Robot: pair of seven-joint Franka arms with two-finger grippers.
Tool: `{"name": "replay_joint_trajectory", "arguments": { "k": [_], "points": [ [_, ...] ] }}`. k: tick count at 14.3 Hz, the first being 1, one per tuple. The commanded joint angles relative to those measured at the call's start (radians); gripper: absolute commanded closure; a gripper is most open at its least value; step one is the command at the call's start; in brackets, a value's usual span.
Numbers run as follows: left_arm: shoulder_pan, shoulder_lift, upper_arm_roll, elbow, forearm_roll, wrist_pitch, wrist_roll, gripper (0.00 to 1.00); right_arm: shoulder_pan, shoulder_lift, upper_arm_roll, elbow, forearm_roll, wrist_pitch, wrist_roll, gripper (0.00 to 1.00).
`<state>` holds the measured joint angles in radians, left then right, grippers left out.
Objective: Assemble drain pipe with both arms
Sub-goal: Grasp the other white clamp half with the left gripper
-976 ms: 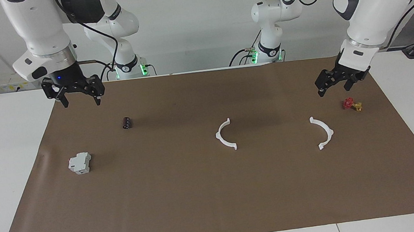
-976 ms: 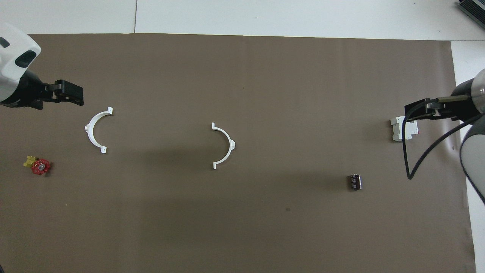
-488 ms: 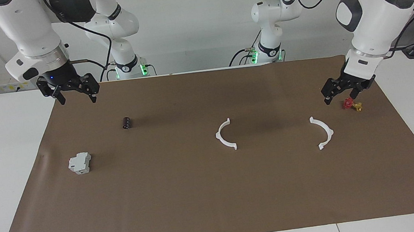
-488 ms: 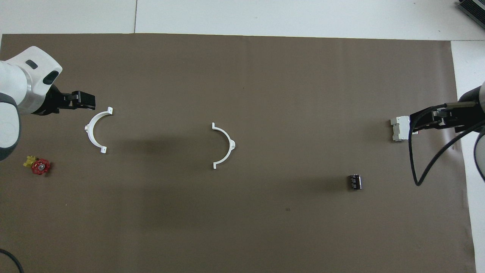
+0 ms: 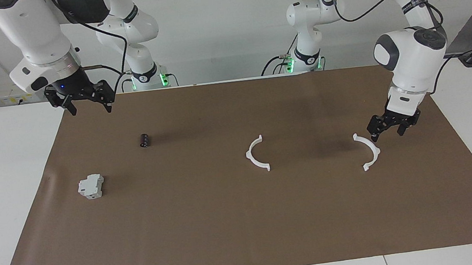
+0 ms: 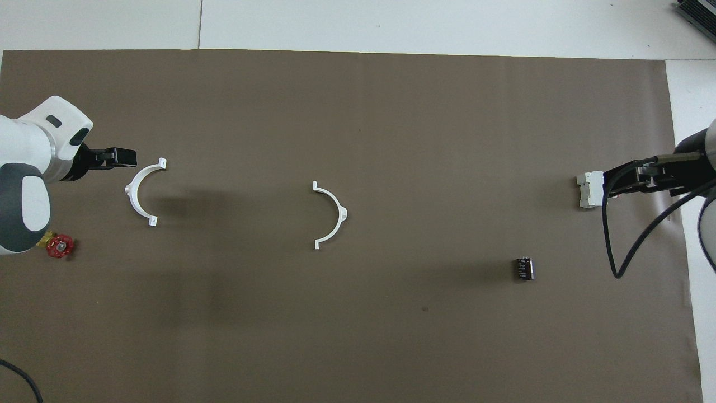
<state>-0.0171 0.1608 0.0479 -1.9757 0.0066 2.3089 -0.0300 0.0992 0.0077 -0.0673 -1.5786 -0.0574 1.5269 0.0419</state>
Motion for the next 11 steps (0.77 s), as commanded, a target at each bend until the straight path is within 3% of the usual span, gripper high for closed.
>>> {"name": "replay_joint_trajectory", "arguments": {
  "k": [1,8,11],
  "points": [
    [0.002,0.036,0.000,-0.017,-0.004,0.049,-0.066,0.00,-0.013,-0.011,0.006,0.005,0.016,-0.031,-0.033,0.00],
    [0.009,0.051,0.040,-0.129,-0.005,0.109,-0.151,0.00,-0.021,-0.028,0.004,-0.035,0.007,0.025,-0.030,0.00],
    [-0.003,0.049,0.040,-0.144,-0.005,0.112,-0.261,0.00,-0.029,-0.028,0.006,-0.006,0.018,-0.036,-0.043,0.00]
  ]
}}
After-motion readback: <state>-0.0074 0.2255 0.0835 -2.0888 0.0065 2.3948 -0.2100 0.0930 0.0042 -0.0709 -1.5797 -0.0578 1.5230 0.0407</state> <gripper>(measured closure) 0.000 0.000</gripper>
